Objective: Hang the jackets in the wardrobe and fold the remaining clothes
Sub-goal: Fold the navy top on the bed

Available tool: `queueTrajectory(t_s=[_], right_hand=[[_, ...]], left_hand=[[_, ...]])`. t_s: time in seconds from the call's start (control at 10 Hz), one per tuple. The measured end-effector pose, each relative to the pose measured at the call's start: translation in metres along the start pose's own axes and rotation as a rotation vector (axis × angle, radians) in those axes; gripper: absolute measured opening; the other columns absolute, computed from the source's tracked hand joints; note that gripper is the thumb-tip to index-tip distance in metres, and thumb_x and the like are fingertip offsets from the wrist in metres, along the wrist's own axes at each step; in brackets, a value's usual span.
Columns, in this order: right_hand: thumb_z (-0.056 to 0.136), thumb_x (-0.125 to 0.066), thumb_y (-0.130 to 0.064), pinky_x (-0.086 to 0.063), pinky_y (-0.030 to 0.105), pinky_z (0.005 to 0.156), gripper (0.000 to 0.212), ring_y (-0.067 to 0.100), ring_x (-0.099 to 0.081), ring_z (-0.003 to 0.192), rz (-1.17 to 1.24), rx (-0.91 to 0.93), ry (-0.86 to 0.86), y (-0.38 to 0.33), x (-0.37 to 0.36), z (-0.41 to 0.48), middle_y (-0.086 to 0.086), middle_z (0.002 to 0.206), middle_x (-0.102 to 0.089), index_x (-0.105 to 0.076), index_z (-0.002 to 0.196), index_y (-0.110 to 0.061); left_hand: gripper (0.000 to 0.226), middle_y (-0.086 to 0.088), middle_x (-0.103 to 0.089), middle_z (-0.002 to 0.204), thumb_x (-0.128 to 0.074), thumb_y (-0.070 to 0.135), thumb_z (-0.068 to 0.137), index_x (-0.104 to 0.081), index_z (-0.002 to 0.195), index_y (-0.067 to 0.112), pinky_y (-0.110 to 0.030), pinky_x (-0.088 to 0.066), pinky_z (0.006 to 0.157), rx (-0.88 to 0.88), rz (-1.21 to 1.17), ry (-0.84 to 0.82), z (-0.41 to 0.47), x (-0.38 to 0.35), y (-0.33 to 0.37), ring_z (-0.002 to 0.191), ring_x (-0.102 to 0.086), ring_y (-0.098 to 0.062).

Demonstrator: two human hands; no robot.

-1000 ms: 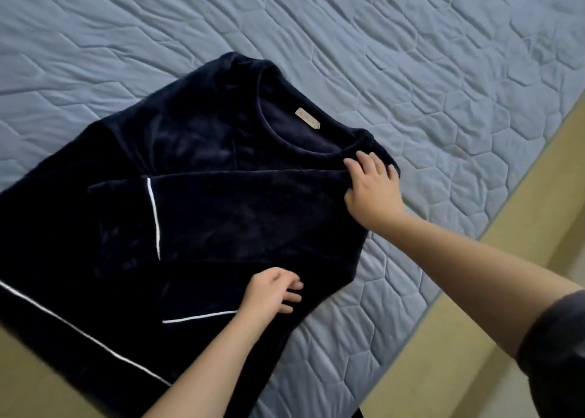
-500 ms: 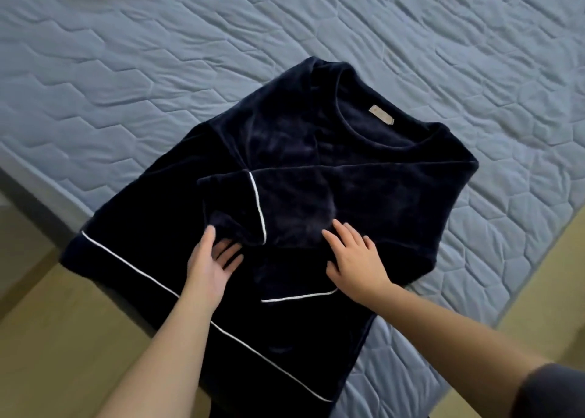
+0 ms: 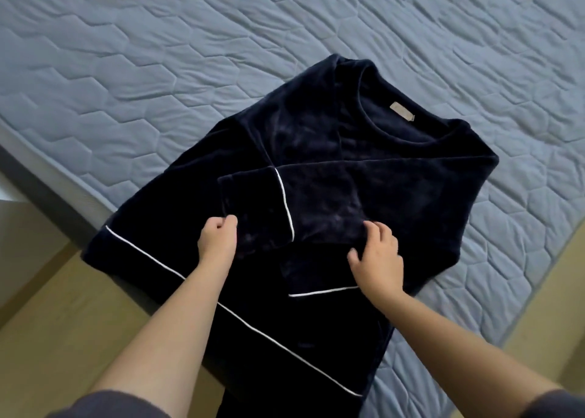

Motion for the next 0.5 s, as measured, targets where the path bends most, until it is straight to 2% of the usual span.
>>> queueTrajectory(t_s=[0.1, 0.2, 0.3, 0.4, 0.5], right_hand=[[0.089, -0.060, -0.032, -0.042, 0.040, 0.085, 0.061, 0.031, -0.043, 0.122, 0.198, -0.331, 0.044, 0.014, -0.016, -0.022, 0.010, 0.139, -0.037, -0.033, 0.141, -0.014], [0.089, -0.061, -0.034, -0.041, 0.037, 0.082, 0.059, 0.030, -0.054, 0.107, 0.456, -0.532, 0.033, 0.020, -0.026, -0.031, 0.007, 0.120, -0.053, -0.035, 0.137, -0.012], [0.086, -0.063, -0.043, -0.038, 0.031, 0.077, 0.042, 0.016, -0.054, 0.086, 0.727, -0.687, -0.072, 0.022, -0.040, -0.041, -0.010, 0.085, -0.052, -0.048, 0.116, -0.019], [0.078, -0.067, -0.053, -0.041, 0.026, 0.061, 0.035, 0.009, -0.057, 0.068, 0.763, -0.646, -0.120, 0.022, -0.045, -0.054, -0.005, 0.078, -0.061, -0.058, 0.085, -0.020], [0.067, -0.076, -0.055, -0.047, 0.019, 0.063, 0.036, 0.003, -0.066, 0.072, 0.707, -0.499, -0.278, 0.024, -0.043, -0.063, -0.012, 0.079, -0.070, -0.063, 0.083, -0.026]], left_hand=[[0.020, -0.003, -0.070, 0.094, -0.059, 0.039, 0.085, -0.066, 0.091, 0.021, -0.042, -0.055, 0.080, 0.062, -0.368, -0.246, 0.017, 0.004, 0.033, 0.090, -0.067, -0.025], [0.029, -0.011, -0.070, 0.109, -0.068, 0.031, 0.084, -0.067, 0.107, 0.013, -0.041, -0.056, 0.076, 0.116, -0.352, -0.477, 0.025, 0.003, 0.051, 0.091, -0.070, -0.025], [0.038, -0.011, -0.070, 0.109, -0.060, 0.044, 0.076, -0.076, 0.095, 0.015, -0.041, -0.055, 0.082, 0.196, -0.625, -0.847, 0.024, 0.007, 0.064, 0.098, -0.068, -0.027], [0.037, -0.004, -0.064, 0.081, -0.038, 0.009, 0.089, -0.072, 0.078, 0.019, -0.023, -0.050, 0.066, -0.183, -0.227, -0.626, 0.016, -0.009, 0.073, 0.072, -0.058, -0.016], [0.018, -0.010, -0.063, 0.103, -0.049, 0.008, 0.091, -0.064, 0.099, 0.016, -0.029, -0.048, 0.078, -0.911, 0.512, -0.307, 0.021, -0.018, 0.074, 0.088, -0.058, -0.024]])
Point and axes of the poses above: each hand's wrist, its own z-axis towards the middle knuckle, its own x-axis out of the back of the hand, y = z × x, the point moved 1 cm from there along z, towards the middle knuckle
